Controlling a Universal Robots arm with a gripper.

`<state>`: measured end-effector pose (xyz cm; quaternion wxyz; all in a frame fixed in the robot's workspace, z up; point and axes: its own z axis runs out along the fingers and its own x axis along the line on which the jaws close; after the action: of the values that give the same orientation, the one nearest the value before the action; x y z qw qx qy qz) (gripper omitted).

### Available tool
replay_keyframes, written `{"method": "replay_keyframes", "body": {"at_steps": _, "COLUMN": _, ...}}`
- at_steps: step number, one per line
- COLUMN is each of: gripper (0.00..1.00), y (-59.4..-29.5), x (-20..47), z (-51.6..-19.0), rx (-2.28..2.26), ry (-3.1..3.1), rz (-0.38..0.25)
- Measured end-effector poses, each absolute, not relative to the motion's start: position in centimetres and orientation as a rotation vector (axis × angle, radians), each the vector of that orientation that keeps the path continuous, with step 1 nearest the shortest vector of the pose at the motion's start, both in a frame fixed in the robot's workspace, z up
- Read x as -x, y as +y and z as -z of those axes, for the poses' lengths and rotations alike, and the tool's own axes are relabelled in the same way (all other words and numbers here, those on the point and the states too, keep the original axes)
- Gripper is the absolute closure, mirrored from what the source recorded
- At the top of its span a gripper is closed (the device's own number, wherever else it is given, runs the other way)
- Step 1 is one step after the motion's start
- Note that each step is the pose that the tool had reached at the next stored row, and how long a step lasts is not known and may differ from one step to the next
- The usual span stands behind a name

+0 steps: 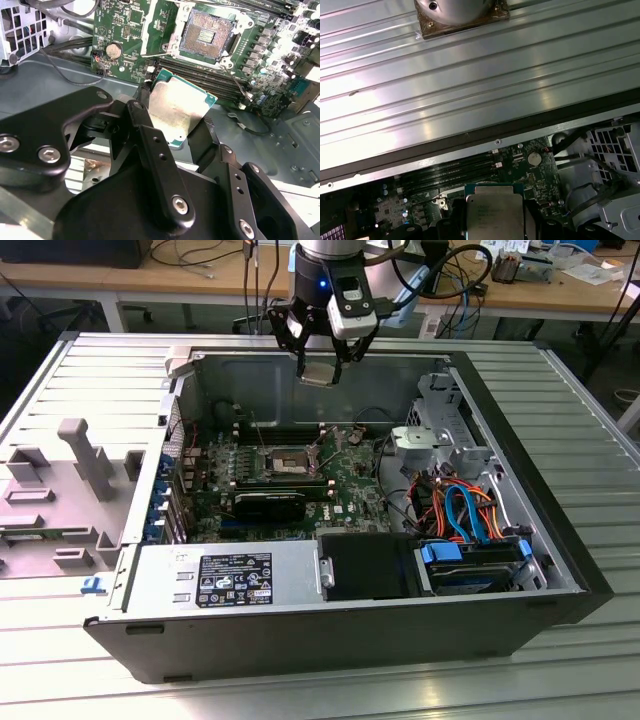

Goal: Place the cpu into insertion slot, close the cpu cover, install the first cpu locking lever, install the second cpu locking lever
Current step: 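Place the cpu into insertion slot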

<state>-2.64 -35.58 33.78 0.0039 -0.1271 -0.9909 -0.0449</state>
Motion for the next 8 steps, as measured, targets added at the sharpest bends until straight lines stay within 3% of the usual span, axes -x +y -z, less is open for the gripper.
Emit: {"method": "replay_keyframes", "body": {"at_steps": 8, "gripper": 0.45, "y": -35.58, "x": 2.64, "z": -33.76, "rx": 0.413, "ry": -3.104, "rz": 0.141}}
